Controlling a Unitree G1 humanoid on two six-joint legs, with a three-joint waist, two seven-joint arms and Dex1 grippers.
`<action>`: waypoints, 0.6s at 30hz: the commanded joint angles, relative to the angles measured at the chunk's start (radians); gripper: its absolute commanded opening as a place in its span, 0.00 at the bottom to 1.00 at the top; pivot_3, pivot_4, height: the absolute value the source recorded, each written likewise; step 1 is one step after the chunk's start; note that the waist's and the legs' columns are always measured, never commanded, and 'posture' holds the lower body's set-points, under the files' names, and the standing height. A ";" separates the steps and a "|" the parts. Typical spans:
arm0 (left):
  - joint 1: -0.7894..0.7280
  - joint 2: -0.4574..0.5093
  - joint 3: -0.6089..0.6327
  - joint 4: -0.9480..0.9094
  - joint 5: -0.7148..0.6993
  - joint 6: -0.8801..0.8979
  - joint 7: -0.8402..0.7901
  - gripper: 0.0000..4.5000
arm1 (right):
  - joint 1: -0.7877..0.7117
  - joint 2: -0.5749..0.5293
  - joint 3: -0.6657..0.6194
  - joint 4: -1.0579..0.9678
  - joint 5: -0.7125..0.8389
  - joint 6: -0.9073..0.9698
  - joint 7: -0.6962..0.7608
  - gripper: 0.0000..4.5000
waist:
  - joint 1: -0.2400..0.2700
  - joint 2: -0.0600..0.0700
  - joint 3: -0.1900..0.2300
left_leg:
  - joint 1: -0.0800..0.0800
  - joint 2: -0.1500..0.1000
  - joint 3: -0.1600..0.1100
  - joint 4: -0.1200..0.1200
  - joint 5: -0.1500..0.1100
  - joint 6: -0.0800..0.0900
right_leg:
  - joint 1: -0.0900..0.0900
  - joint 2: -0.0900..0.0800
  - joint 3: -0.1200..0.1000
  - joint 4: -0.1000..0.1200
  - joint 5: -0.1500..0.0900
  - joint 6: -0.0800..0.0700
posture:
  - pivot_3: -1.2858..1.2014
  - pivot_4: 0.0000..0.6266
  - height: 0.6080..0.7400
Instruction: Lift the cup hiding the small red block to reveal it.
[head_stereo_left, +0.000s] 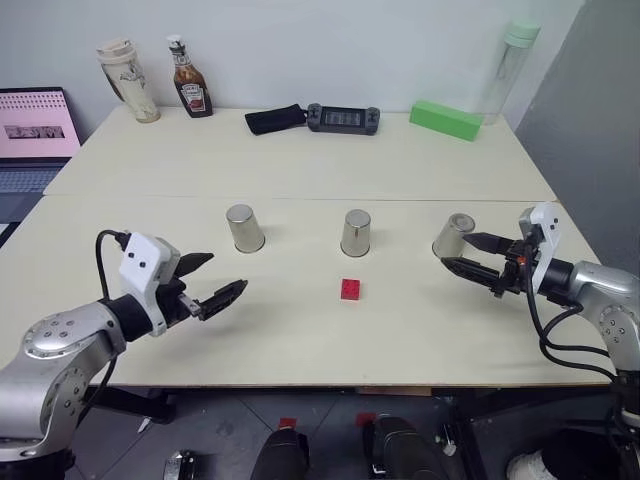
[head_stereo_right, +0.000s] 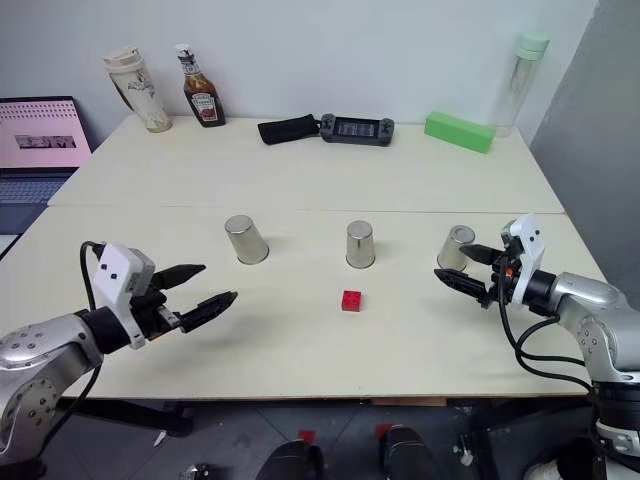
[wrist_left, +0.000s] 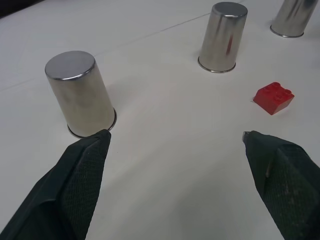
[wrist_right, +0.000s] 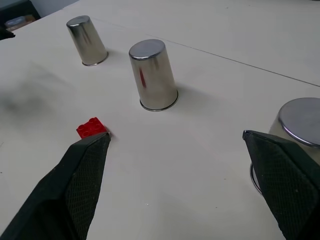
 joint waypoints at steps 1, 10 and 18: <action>-0.003 0.035 0.033 -0.028 -0.010 -0.005 -0.024 1.00 | -0.022 -0.023 -0.017 -0.055 0.023 0.011 0.018 1.00 | 0.000 0.000 0.000 | 0.000 0.000 0.000 0.000 0.000 0.000 | 0.000 0.000 0.000 0.000 0.000 0.000 | 0.52 0.24 1.00; 0.051 0.152 0.153 0.028 -0.025 -0.007 -0.143 1.00 | -0.023 -0.114 -0.062 -0.040 0.053 0.024 0.105 1.00 | 0.000 0.000 0.000 | 0.000 0.000 0.000 0.000 0.000 0.000 | 0.000 0.000 -0.001 0.000 0.000 0.000 | 0.52 0.24 1.00; 0.005 0.123 0.147 0.028 -0.038 -0.005 -0.106 1.00 | -0.060 -0.070 -0.039 -0.008 0.028 -0.006 0.067 1.00 | 0.000 0.000 0.000 | 0.000 0.000 0.001 0.000 0.000 0.000 | 0.000 0.000 -0.001 0.000 0.000 0.000 | 0.52 0.24 1.00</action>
